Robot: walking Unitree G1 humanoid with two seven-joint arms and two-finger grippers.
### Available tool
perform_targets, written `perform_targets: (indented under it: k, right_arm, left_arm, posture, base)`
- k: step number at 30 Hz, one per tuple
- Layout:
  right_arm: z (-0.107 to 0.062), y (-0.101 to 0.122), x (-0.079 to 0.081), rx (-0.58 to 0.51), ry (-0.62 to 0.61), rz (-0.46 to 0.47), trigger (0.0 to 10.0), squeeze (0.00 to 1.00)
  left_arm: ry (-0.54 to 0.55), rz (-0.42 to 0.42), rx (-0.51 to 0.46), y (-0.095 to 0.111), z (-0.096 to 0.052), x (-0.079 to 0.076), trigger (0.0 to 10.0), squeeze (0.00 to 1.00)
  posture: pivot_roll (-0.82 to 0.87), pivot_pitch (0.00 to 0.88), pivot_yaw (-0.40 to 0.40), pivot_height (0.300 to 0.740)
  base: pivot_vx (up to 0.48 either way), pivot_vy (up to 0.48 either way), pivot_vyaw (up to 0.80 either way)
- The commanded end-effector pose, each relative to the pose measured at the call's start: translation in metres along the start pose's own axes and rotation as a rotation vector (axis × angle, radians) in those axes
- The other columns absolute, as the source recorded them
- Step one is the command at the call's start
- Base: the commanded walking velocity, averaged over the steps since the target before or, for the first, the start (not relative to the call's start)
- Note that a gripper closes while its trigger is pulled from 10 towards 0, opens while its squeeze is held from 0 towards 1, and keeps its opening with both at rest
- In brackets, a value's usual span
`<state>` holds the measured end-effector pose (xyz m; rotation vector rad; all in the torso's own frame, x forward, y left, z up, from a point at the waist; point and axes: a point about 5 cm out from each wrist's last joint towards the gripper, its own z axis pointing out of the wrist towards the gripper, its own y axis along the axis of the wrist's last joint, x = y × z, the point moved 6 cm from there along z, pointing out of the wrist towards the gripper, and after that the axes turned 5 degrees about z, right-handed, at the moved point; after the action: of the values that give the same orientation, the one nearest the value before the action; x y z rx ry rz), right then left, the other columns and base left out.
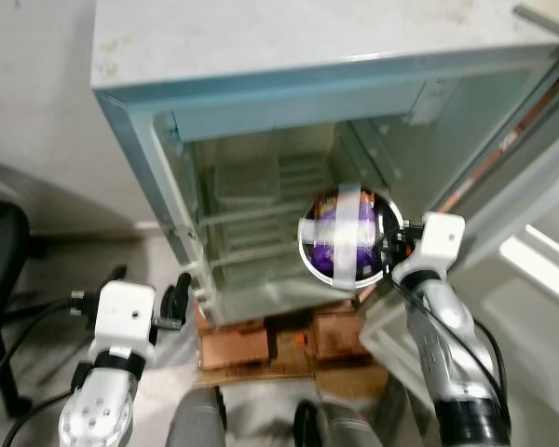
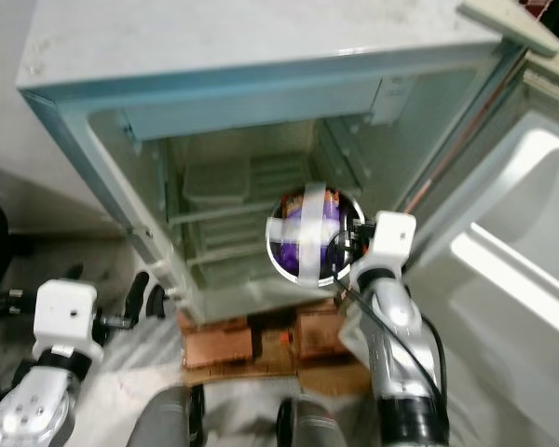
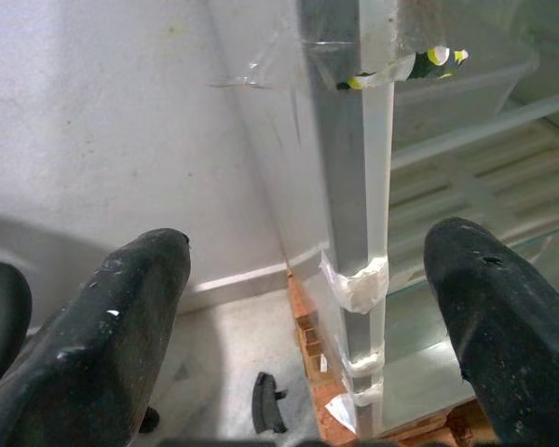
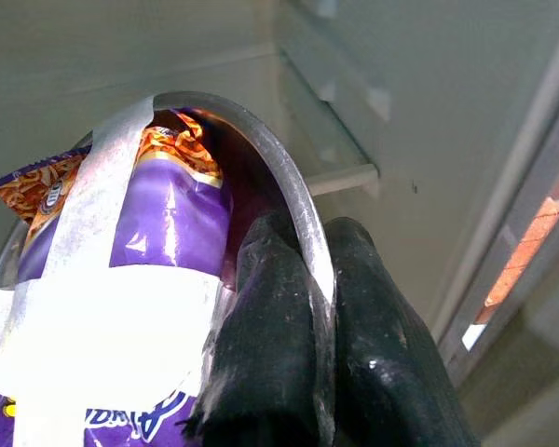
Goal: Restocking fridge
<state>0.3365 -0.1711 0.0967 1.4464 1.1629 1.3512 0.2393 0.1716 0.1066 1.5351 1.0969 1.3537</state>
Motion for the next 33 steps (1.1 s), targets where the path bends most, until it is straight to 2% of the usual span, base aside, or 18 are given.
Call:
perform_targets:
  k: [1,9,18,23,33]
  right_arm:
    - [-0.007,0.011,-0.002,-0.027,-0.001,0.002,10.0,0.00]
    - [-0.033,0.001,-0.005,0.023,-0.021,0.007,10.0,0.00]
    - [-0.022,0.003,0.006,0.027,0.019,0.014,10.0,0.00]
    - [-0.019,0.003,0.006,0.030,0.024,0.010,10.0,0.00]
    - [-0.014,-0.004,0.007,0.054,0.052,-0.001,10.0,0.00]
  left_arm:
    - [-0.001,-0.004,0.019,-0.008,-0.002,-0.001,10.0,0.00]
    - [0.009,-0.020,-0.018,-0.006,-0.001,-0.002,10.0,0.00]
    - [0.021,-0.032,-0.026,-0.007,0.003,0.000,10.0,0.00]
    - [0.036,-0.037,-0.026,-0.009,-0.001,0.002,10.0,0.00]
    - [0.179,-0.046,-0.011,-0.012,-0.018,0.020,10.0,0.00]
  posture:
    - [0.15,0.130,-0.069,0.740]
    - [0.14,0.086,-0.057,0.740]
    - [0.15,0.082,-0.065,0.740]
    - [0.15,0.083,-0.067,0.740]
    - [0.17,0.106,-0.072,0.740]
  base:
    - [0.000,0.000,0.00]
    - [0.122,0.000,0.00]
    - [0.353,0.000,0.00]
    - [0.000,0.000,0.00]
    - [0.000,0.000,0.00]
